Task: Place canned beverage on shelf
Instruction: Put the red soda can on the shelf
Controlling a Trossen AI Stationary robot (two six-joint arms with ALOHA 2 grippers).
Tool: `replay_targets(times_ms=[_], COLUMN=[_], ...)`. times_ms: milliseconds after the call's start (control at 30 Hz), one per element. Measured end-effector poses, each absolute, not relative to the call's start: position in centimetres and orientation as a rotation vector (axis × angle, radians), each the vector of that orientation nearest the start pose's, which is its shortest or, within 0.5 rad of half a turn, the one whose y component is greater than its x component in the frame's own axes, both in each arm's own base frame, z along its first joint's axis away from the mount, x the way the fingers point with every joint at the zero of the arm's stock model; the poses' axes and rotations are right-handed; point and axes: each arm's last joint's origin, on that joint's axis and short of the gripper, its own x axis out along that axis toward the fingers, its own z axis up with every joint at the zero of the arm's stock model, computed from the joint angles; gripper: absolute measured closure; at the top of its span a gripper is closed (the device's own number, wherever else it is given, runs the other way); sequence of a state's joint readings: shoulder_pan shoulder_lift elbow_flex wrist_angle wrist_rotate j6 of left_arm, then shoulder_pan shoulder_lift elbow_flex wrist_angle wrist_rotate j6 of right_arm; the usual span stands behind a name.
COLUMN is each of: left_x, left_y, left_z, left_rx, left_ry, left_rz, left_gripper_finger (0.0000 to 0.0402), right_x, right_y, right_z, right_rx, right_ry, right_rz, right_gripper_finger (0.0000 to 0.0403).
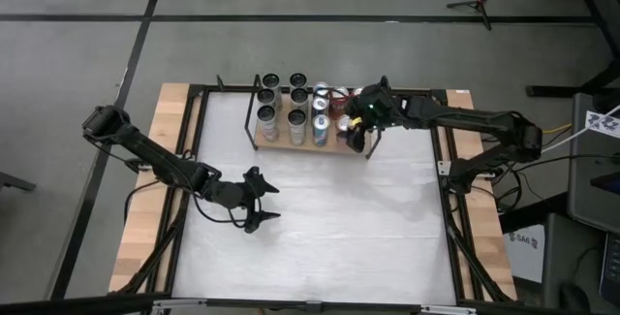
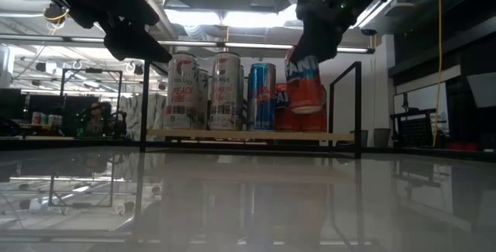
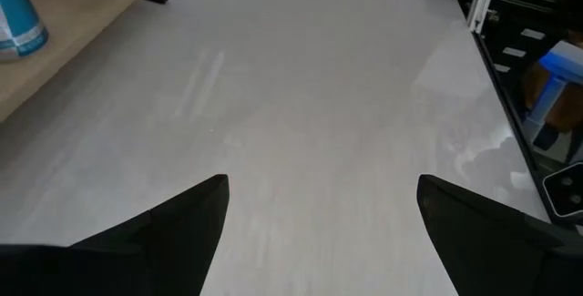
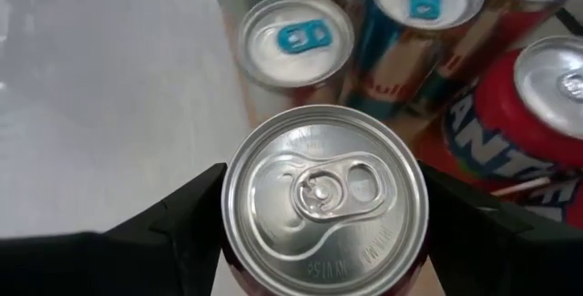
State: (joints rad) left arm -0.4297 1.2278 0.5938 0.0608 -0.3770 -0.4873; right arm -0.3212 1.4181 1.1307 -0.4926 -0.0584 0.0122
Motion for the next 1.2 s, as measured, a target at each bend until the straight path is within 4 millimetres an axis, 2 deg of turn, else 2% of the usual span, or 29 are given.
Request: replay_targets(times_ms=[267, 633, 1033, 1200], left_x=[22.6, 22.6, 22.6, 22.6], left_y=[-9.2, -9.0, -9.0, -9.0], left_z=[20.4, 20.4, 20.4, 20.4], left_rx=[-0.249, -0.238, -0.236, -0.236], left_ry=[0.521, 0.505, 0.504, 0.503], left_rz=[0.086, 0.126, 0.130, 0.132], left_gripper_finger=[0.0052, 0.0052, 0.0052, 0.0052], right_x=[28.1, 27.8, 27.7, 27.7], right_y=[-10.7, -10.6, -10.6, -10.6], right_z=[26.6, 24.6, 24.3, 24.2], right_rx=[0.151, 0.132, 0.129, 0.129], right_ry=[0.735, 0.740, 0.740, 0.742], right_rz=[-0.250, -0.237, -0.243, -0.243], right_gripper_finger=[0.0108, 0.0105, 0.0100, 0.0086])
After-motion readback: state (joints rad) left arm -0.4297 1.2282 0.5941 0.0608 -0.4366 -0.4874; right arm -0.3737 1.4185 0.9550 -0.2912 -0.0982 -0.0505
